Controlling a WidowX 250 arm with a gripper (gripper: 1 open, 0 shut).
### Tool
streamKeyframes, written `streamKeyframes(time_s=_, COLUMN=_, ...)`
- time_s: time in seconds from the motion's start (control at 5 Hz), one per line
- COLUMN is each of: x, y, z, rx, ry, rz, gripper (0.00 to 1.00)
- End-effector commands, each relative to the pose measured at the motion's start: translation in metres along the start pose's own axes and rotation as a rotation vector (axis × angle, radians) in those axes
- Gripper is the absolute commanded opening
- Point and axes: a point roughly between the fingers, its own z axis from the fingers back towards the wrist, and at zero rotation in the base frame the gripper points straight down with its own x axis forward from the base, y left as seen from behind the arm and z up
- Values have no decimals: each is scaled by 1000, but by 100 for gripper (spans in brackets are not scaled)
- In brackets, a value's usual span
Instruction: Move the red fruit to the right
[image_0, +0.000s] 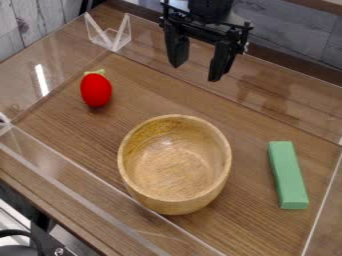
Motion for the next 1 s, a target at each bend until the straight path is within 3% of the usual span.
streamKeyframes(time_s=0.0, x=-3, y=7, z=-11, rx=-2, ry=20, rz=20, gripper=100)
streamKeyframes(time_s=0.2, x=-14, y=43, z=-16, rx=-2, ry=0, rz=103, gripper=100)
streamKeyframes(time_s=0.4, x=-25, y=85, z=-17, rx=0, ry=-50, rz=141, gripper=100)
streamKeyframes(time_s=0.6, x=-32, y=119, z=-21, rx=-7, ry=-80, rz=189, gripper=100)
streamKeyframes(time_s=0.8, x=-33, y=140, z=-30, rx=-5, ry=-118, rz=239, gripper=100)
